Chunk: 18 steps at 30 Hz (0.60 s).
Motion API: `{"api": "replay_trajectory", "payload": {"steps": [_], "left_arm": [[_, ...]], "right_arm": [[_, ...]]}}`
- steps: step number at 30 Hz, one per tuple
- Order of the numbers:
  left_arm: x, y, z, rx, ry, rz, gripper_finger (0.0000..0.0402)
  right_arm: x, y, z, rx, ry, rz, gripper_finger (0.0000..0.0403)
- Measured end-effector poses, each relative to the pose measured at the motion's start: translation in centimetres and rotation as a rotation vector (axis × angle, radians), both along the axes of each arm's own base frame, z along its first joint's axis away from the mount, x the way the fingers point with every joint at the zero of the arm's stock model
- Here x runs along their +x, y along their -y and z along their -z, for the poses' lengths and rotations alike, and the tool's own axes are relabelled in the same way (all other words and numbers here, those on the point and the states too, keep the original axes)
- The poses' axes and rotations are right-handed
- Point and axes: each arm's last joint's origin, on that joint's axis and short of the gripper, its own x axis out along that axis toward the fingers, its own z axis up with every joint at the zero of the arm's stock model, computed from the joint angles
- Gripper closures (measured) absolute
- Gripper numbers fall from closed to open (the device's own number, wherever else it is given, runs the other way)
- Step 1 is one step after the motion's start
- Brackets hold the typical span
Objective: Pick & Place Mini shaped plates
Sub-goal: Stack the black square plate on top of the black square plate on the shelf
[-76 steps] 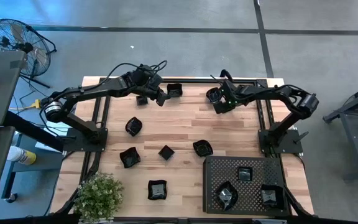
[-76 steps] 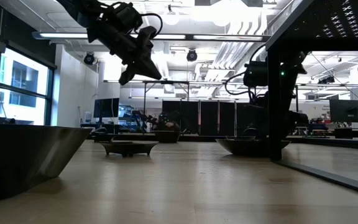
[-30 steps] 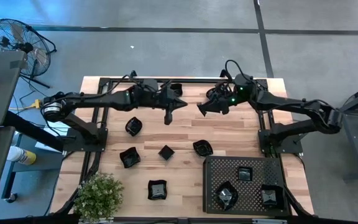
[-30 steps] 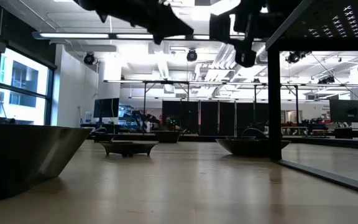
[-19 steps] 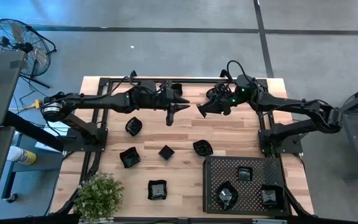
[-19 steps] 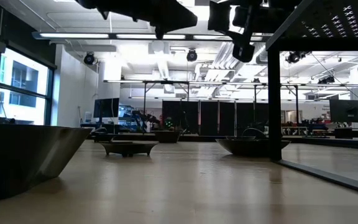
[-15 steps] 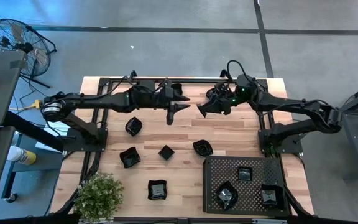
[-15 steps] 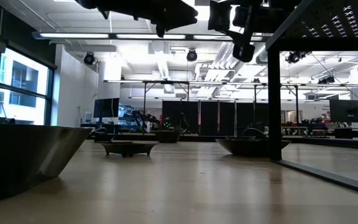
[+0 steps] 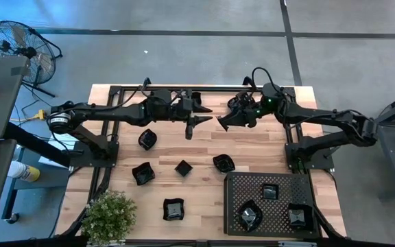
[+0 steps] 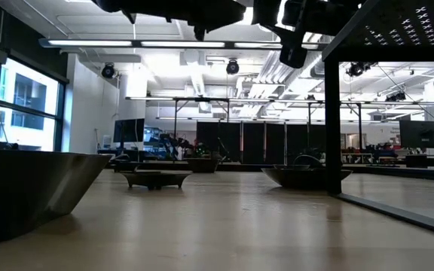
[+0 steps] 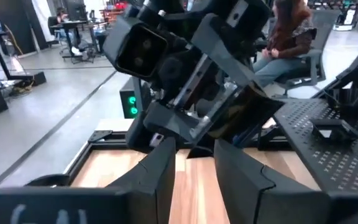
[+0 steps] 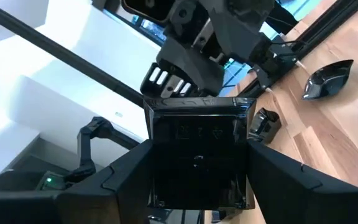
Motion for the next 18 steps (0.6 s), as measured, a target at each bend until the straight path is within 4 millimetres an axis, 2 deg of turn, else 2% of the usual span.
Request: {"api": "replay_trajectory", "payload": {"steps": [18], "left_arm": [[0.2, 0.4, -0.1, 0.025, 0.020, 0.057, 0.0300]], "right_arm": [[1.3, -0.2, 0.5, 0.045, 0.025, -0.014, 0.0172]]}}
